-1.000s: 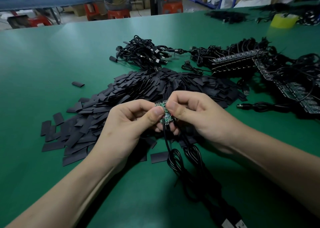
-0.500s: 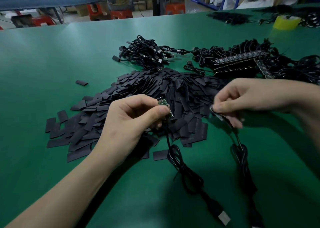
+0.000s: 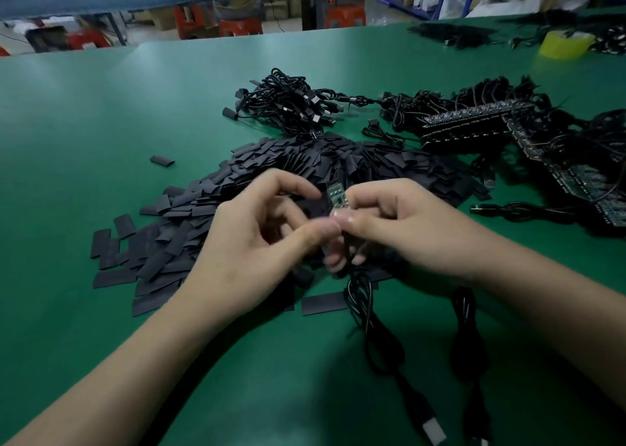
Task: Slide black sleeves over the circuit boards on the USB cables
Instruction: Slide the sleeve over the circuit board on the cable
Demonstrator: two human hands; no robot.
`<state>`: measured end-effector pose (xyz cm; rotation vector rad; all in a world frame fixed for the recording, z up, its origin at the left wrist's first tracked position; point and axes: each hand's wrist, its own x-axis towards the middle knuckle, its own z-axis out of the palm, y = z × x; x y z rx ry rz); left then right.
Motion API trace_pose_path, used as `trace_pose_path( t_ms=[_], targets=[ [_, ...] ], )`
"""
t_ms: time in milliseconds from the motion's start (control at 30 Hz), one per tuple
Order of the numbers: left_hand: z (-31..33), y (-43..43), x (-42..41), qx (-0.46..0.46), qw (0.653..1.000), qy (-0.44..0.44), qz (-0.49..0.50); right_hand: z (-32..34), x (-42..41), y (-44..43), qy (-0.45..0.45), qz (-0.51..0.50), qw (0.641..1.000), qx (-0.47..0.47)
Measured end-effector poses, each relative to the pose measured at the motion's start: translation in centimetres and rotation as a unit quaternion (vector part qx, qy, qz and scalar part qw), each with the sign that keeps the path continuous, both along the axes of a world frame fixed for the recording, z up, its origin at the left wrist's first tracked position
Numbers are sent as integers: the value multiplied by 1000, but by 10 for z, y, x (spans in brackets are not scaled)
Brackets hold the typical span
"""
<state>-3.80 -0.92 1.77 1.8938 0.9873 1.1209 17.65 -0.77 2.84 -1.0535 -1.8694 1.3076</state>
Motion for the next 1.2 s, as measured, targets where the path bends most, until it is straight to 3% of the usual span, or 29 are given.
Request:
trace_pose_path(
  t_ms=[67,133,200,533,667,767,967,1200],
  targets=[
    [3,3,-10,75,983,157,-59,1,3,1,66,-10,996,-60],
    [5,4,-15,134,942,288,-108,1,6,2,61,-23,996,-62],
    [8,4,-15,144,918,344,-133,0,9,2,43,-27,997,-57],
    [12,-5,-6,205,905,352,-127,-5,7,2,-19,13,999,-44],
    [9,-5,-4,200,934,278,-103,-5,9,3,-8,17,999,-36],
    [7,-4,-5,245,948,202,-18,-4,10,2,3,29,999,-44],
    [2,-5,-2,349,914,201,42,-4,9,2,31,24,996,-75],
    [0,-2,-2,276,947,164,8,-7,5,2,59,13,993,-99]
  ],
)
